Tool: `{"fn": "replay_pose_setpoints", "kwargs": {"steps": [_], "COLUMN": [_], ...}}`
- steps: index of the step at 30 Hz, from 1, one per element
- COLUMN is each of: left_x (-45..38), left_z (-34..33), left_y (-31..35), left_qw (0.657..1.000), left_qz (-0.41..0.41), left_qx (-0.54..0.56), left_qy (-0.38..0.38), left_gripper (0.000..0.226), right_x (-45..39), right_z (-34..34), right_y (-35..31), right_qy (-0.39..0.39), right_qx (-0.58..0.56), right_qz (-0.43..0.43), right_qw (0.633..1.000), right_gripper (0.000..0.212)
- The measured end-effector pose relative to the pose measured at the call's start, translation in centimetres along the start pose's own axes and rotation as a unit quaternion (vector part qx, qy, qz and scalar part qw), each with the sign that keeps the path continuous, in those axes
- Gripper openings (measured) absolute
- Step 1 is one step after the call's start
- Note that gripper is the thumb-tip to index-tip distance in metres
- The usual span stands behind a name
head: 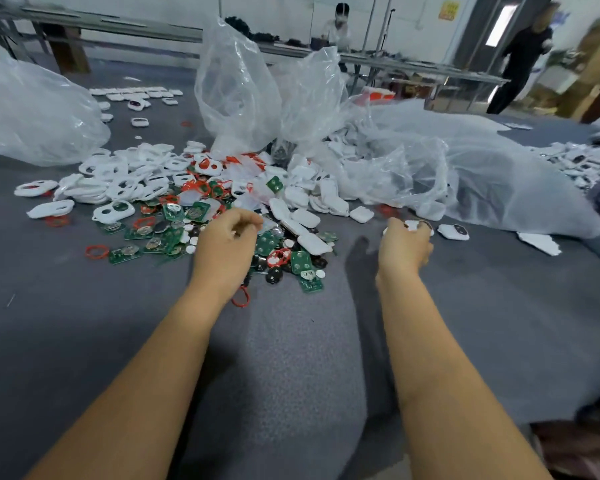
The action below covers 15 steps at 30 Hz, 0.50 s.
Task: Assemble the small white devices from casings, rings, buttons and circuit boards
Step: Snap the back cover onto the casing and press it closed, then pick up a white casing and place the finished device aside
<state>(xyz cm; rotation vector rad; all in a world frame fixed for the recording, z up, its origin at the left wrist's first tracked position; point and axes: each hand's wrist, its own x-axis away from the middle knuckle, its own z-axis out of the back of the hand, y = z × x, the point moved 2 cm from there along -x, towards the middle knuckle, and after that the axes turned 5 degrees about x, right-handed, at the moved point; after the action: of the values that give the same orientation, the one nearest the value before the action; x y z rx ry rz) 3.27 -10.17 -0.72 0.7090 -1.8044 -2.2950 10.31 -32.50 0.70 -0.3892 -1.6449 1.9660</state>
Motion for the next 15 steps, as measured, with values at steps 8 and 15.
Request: {"fn": "replay_pose_setpoints", "kwargs": {"steps": [8,15], "left_x": [0.3,-0.8], "left_z": [1.2,6.3], "left_y": [0.6,-0.1], "left_qw": [0.999,0.983], "left_qz": [-0.011,-0.020], "left_qx": [-0.014,-0.136], "left_qy": [0.047,0.125], "left_gripper": [0.028,0.034], "right_x": [5.6,10.3], "right_z": [-3.4,-11.1], "right_y": [0.3,-1.3], "right_qy": [-0.055,-0.161], "right_qx": [0.247,0.377], "right_qz": [0.237,0.409], "right_qw": [0.938,0.815], "right_gripper": [0.043,0.039]}}
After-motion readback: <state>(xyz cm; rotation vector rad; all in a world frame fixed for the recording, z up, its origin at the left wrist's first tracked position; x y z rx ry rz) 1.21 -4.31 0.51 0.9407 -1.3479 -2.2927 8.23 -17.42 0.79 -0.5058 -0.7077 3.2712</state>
